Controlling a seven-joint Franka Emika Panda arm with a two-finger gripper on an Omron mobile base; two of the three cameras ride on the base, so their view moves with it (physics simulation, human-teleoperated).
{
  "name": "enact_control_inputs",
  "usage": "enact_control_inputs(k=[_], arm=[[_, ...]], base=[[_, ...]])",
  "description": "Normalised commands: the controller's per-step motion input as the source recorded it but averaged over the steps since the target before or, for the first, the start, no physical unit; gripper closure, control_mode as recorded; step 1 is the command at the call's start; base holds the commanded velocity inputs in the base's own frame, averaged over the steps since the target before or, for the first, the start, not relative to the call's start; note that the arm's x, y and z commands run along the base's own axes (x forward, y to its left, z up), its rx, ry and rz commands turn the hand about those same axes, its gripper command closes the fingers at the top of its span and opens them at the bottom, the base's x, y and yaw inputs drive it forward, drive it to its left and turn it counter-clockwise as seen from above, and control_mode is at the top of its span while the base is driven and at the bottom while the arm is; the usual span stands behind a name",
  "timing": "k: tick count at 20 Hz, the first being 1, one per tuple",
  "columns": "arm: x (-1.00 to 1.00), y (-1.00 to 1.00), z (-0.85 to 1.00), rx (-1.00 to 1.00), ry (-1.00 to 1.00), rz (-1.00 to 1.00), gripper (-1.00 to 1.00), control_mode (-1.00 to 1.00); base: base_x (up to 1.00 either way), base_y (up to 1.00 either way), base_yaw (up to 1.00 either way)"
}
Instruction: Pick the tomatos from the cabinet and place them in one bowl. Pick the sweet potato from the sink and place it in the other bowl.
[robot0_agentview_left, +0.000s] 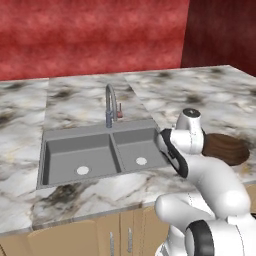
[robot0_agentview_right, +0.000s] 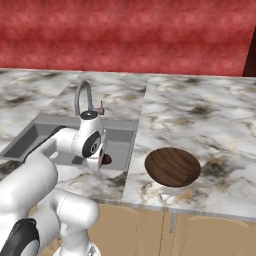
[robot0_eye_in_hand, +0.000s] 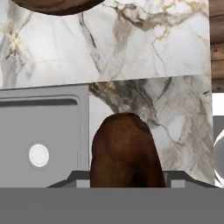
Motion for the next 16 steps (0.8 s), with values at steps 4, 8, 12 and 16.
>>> enact_control_inputs(k=[4, 8, 12, 16], arm=[[0.26, -0.7, 0.2, 0.02, 0.01, 0.02, 1.0, -1.0], [0.28, -0.81, 0.32, 0.01, 0.07, 0.01, 1.0, -1.0], [0.0, -0.34, 0.66, 0.0, 0.04, 0.0, 1.0, -1.0], [-0.06, -0.53, 0.2, 0.0, 0.0, 0.0, 1.0, -1.0]], base=[[0.0, 0.0, 0.0], [0.0, 0.0, 0.0], [0.0, 0.0, 0.0], [0.0, 0.0, 0.0]])
